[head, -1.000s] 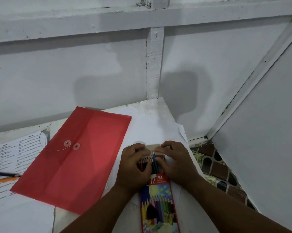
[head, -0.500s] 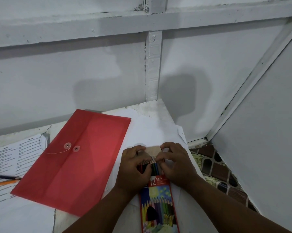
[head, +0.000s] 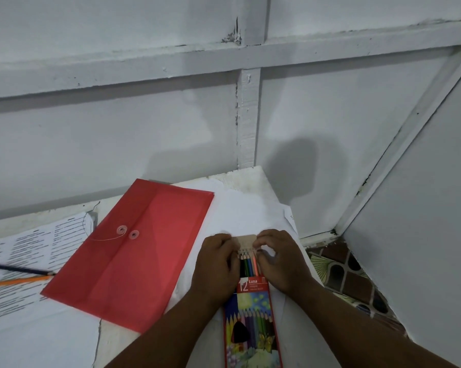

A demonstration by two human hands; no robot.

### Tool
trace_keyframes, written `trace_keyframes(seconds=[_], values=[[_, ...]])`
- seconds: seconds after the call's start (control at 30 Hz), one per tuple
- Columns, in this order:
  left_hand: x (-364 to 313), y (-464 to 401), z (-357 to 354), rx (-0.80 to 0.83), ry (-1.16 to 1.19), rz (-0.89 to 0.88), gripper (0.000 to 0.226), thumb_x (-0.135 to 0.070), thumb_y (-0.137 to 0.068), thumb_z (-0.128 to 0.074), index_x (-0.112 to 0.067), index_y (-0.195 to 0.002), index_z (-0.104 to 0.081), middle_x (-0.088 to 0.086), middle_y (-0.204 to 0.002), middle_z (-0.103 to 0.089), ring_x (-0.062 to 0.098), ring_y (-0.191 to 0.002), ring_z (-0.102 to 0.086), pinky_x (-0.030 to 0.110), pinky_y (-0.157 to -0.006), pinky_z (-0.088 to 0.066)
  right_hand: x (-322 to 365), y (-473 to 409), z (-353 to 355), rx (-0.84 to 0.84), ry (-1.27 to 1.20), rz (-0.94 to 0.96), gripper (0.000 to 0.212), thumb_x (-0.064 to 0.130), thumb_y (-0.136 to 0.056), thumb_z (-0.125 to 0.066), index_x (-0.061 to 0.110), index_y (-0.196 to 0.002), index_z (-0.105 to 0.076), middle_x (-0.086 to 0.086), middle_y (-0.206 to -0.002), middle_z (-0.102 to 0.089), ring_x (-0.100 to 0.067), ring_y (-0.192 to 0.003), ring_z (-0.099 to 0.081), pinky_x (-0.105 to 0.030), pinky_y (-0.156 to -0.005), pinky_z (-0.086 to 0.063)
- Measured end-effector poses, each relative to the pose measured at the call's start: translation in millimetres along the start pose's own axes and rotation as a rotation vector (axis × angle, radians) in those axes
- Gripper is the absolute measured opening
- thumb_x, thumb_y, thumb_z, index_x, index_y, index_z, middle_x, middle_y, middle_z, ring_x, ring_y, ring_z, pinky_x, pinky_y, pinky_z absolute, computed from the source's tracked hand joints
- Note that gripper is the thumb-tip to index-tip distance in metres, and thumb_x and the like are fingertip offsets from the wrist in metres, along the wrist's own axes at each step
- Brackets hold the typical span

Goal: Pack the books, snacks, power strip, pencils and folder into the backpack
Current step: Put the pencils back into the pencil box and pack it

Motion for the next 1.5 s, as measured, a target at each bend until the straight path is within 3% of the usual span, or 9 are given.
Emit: trace_keyframes(seconds=[0.13,0.27,0.33,0.5,0.7,0.83,1.0,1.27,1.5], values=[[-3.0,0.0,2.7,0.096,-0.106,-0.027,0.028,-0.024,-0.095,-0.051,-0.012,-0.109,-0.072,0.007,-0.121,-0.066,0.023,-0.115,-0.058,0.037,-0.102,-0.048,0.2,0.9,1.0,-0.002,0.013,-0.022,0.031,0.039,-0.085,-0.054,0.013,-0.086,-0.071,0.002,-0.095,-0.07,-0.005,-0.091,-0.058,-0.004,-0.086,-0.039],[-5.0,1.6,16.5,0.223,-0.039,0.014,0.035,-0.025,-0.105,-0.045,-0.015,-0.134,-0.062,0.007,-0.148,-0.051,0.019,-0.141,-0.041,0.021,-0.112,-0.024,3.0,0.2,1.7,0.053,0.033,-0.008,0.032,0.039,-0.087,-0.056,0.01,-0.082,-0.069,0.0,-0.094,-0.069,-0.01,-0.088,-0.06,-0.014,-0.081,-0.044],[-7.0,-0.8,28.6,0.236,0.091,0.017,0.034,-0.027,-0.106,-0.046,-0.018,-0.135,-0.061,0.001,-0.145,-0.055,0.012,-0.136,-0.046,0.015,-0.11,-0.03,3.6,-2.0,2.0,0.098,0.048,-0.015,0.022,0.032,-0.088,-0.062,0.011,-0.081,-0.065,0.001,-0.093,-0.067,-0.012,-0.086,-0.06,-0.02,-0.078,-0.049],[7.1,12.8,74.8,-0.014,0.296,0.167,0.026,-0.01,-0.1,-0.056,-0.019,-0.12,-0.069,-0.012,-0.122,-0.065,0.002,-0.11,-0.06,0.016,-0.092,-0.051,22.6,-16.1,7.0,0.267,0.219,-0.102,0.016,0.022,-0.093,-0.061,0.016,-0.079,-0.059,0.003,-0.09,-0.061,-0.014,-0.085,-0.059,-0.036,-0.079,-0.055],[47.9,53.9,131.4,-0.193,0.273,0.253,0.025,-0.01,-0.097,-0.06,-0.032,-0.1,-0.072,-0.017,-0.1,-0.072,-0.001,-0.09,-0.063,0.009,-0.072,-0.046,92.5,-16.2,-12.2,-0.058,0.38,-0.113,0.01,0.023,-0.085,-0.069,0.02,-0.091,-0.077,-0.002,-0.116,-0.071,-0.024,-0.104,-0.065,-0.04,-0.09,-0.05],[95.4,80.8,179.4,-0.258,0.194,0.266,0.035,-0.008,-0.094,-0.062,-0.042,-0.101,-0.067,-0.028,-0.104,-0.065,-0.009,-0.096,-0.06,0.01,-0.074,-0.047,149.9,-18.4,-63.5,-0.001,0.186,-0.036,0.017,0.02,-0.08,-0.072,0.025,-0.096,-0.073,0.004,-0.117,-0.067,-0.02,-0.112,-0.06,-0.036,-0.093,-0.044],[175.4,117.6,246.2,-0.362,-0.058,0.196,0.025,-0.015,-0.088,-0.055,-0.023,-0.102,-0.073,-0.016,-0.102,-0.068,0.005,-0.097,-0.058,0.023,-0.089,-0.044,220.0,-29.5,-150.0,0.136,-0.014,0.067,0.014,0.016,-0.083,-0.066,0.022,-0.094,-0.073,0.004,-0.115,-0.063,-0.013,-0.113,-0.054,-0.027,-0.1,-0.041],[292.6,142.2,310.9,-0.065,-0.389,0.311,0.047,-0.031,-0.082,-0.05,-0.028,-0.129,-0.061,-0.005,-0.126,-0.062,0.024,-0.12,-0.054,0.044,-0.085,-0.044,293.2,-41.7,-258.6,0.234,-0.061,0.086,0.012,0.018,-0.083,-0.061,0.022,-0.09,-0.071,0.011,-0.098,-0.064,-0.007,-0.095,-0.056,-0.022,-0.09,-0.044],[325.0,155.5,316.3,-0.207,-0.287,0.268,0.019,-0.04,-0.091,-0.042,-0.035,-0.088,-0.061,-0.017,-0.093,-0.053,0.011,-0.091,-0.05,0.034,-0.076,-0.028,294.0,-36.5,-289.7,0.098,-0.03,-0.09,0.021,0.003,-0.087,-0.063,0.011,-0.104,-0.071,0.015,-0.093,-0.059,-0.002,-0.092,-0.051,-0.007,-0.092,-0.033]])
Point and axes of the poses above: each hand's wrist, its own y-axis away from the middle knuckle, its own z-axis out of the back of the hand, x = y × z, the point moved 3 cm from there along -y, towards the middle knuckle
